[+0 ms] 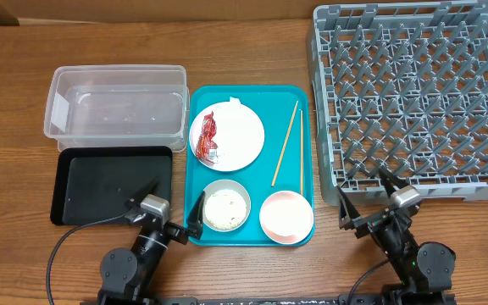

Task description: Sort waste into correct bins and load items into the dishwasher

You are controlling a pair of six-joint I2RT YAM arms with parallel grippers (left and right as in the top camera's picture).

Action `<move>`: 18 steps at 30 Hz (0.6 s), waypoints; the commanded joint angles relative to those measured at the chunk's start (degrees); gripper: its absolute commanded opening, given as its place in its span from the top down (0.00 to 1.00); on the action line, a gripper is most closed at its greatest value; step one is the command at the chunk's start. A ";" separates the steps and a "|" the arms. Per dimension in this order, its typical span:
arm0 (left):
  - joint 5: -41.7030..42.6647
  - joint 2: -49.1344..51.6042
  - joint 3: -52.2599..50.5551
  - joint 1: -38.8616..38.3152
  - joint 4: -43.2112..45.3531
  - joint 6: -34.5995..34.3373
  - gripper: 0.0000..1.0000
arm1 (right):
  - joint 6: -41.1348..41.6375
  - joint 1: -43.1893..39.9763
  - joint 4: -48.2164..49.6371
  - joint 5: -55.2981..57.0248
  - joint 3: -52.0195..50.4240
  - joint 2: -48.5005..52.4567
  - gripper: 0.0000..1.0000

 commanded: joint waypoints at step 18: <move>16.79 31.98 46.16 0.57 -29.92 -5.51 0.00 | 4.13 -0.15 -44.89 7.34 50.21 27.06 0.00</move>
